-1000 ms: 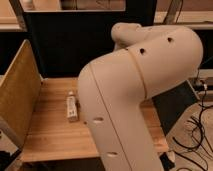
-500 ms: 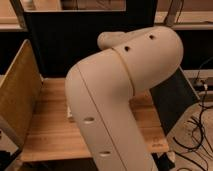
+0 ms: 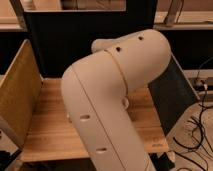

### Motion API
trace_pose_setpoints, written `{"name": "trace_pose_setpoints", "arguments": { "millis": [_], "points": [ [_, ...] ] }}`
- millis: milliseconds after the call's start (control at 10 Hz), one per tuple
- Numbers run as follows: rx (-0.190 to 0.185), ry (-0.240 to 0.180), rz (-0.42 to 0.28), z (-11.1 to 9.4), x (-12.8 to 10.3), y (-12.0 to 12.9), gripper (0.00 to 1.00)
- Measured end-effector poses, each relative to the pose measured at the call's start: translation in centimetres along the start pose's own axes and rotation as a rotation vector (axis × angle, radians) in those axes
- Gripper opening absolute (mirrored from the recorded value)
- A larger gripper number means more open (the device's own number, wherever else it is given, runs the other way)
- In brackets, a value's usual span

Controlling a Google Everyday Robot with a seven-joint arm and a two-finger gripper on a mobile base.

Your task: Knock the eraser over

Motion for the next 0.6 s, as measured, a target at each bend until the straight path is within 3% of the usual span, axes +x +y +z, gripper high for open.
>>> {"name": "trace_pose_setpoints", "arguments": {
  "millis": [300, 600],
  "points": [
    [0.001, 0.001, -0.007, 0.0, -0.2, 0.2, 0.0],
    [-0.057, 0.065, -0.105, 2.7, 0.3, 4.6, 0.0]
  ]
}}
